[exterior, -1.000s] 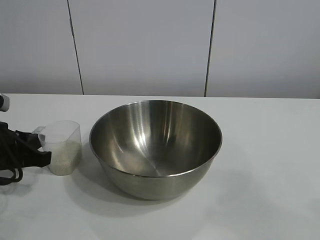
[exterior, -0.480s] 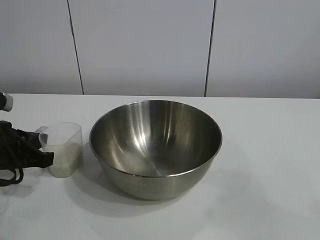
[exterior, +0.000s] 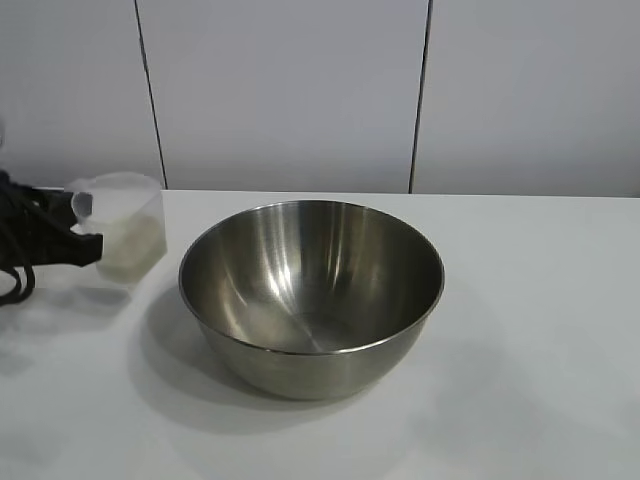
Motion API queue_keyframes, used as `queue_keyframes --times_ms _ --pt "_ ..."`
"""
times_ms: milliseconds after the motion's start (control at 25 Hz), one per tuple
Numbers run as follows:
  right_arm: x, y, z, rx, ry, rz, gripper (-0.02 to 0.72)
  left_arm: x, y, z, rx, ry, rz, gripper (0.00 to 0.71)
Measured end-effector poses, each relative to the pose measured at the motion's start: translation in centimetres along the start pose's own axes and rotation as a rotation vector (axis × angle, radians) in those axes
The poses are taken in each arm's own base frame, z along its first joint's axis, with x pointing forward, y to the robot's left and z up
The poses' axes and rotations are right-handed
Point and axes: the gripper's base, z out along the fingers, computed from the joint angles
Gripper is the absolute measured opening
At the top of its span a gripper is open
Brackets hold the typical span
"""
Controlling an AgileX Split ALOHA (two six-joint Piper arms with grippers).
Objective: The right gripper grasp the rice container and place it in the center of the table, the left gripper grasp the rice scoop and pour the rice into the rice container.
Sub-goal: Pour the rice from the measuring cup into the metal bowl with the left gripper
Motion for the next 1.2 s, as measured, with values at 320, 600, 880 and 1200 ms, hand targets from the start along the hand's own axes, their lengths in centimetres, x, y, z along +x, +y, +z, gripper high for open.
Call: queue_keyframes --times_ms 320,600,880,1200 --pt "0.0 0.0 0.0 0.000 0.001 0.000 0.610 -9.6 -1.0 2.6 0.109 0.033 0.338 0.008" --pt "0.0 0.0 0.0 0.000 0.001 0.000 0.610 -16.2 -8.2 4.2 0.287 -0.009 0.891 0.008" --pt "0.0 0.0 0.0 0.000 0.001 0.000 0.610 -15.1 -14.4 4.3 0.458 -0.133 1.441 0.008" --pt "0.0 0.0 0.0 0.000 0.001 0.000 0.610 -11.0 -16.1 6.9 0.488 -0.317 1.995 0.008"
